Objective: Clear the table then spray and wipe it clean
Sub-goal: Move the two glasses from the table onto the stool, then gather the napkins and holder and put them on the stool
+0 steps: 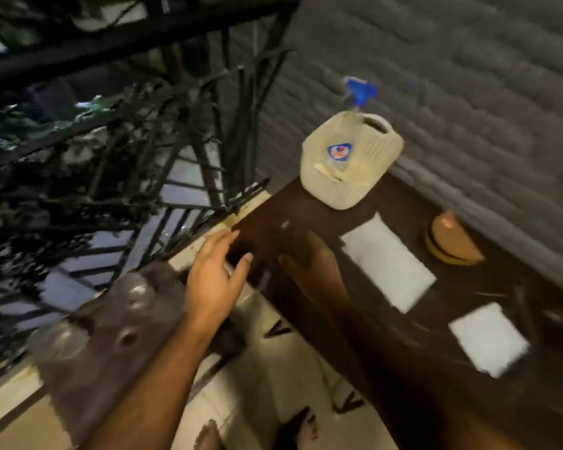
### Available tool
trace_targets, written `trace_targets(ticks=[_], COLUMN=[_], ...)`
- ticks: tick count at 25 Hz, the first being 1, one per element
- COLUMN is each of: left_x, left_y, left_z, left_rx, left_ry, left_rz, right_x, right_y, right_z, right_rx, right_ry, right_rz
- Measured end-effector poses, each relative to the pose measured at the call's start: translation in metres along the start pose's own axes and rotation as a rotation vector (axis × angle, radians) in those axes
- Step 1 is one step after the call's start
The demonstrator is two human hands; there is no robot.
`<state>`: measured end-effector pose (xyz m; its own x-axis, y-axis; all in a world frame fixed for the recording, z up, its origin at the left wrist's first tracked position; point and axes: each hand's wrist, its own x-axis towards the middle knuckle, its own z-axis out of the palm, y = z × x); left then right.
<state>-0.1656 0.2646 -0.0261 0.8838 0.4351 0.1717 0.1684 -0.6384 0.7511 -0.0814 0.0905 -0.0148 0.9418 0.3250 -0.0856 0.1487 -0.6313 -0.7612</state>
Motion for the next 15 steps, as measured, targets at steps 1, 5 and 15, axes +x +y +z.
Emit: trace_targets(ticks=[1,5,15], left_x=[0.002,0.006,0.042], left_y=[0.028,0.107,0.153], left_z=[0.018,0.086,0.199], left_rx=[-0.001,0.017,0.177], left_ry=[-0.043,-0.191,-0.452], left_rz=[0.038,0.152,0.047], right_x=[-0.007,-0.039,-0.073], right_y=[0.02,0.094,0.198], right_z=[-0.036,-0.146,-0.181], right_rx=[-0.027,-0.072,0.061], right_ry=[0.047,0.238,0.201], right_rz=[0.049,0.195,0.591])
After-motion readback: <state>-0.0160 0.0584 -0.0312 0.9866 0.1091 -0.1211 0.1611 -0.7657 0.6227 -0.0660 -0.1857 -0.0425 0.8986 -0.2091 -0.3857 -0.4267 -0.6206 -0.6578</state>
